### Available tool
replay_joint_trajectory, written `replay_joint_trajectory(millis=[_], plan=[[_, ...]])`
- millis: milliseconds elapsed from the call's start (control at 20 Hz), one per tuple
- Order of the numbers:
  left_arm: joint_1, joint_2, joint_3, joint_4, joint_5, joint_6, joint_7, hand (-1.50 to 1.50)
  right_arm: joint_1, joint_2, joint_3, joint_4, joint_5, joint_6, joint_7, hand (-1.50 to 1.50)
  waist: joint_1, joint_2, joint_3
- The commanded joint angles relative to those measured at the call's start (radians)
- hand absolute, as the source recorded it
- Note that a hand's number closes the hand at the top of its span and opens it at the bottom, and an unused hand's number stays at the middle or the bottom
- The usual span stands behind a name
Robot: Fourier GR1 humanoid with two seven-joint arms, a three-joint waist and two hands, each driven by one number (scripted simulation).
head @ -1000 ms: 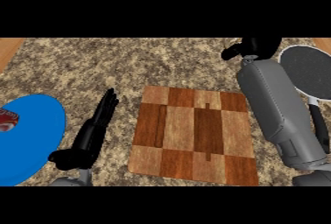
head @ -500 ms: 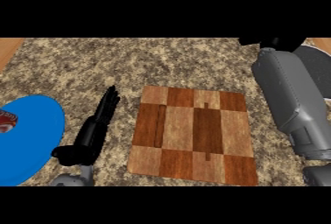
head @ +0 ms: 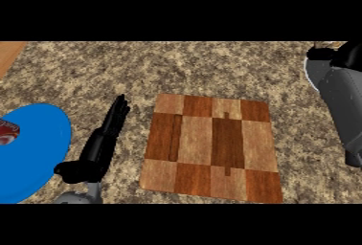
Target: Pick the cupcake from the cutting board and place it in the pan
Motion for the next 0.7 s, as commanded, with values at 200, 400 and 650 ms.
replay_joint_trajectory(millis=[200,400,650], plan=[[0.025,-0.008,-0.023,-0.035,-0.015,0.003,0.014,0.0,0.063,-0.135,-0.079,0.061,-0.024,-0.23,-0.09,1.5,0.009,0.003,0.002],[-0.02,-0.017,-0.006,0.02,-0.006,-0.009,-0.021,0.0,0.103,-0.165,-0.137,0.113,-0.093,-0.277,-0.213,1.5,0.017,0.013,0.004],[0.039,-0.012,-0.028,-0.001,-0.012,-0.023,-0.043,0.0,0.107,-0.226,-0.198,0.137,-0.173,-0.254,-0.335,1.5,0.026,0.012,0.005]])
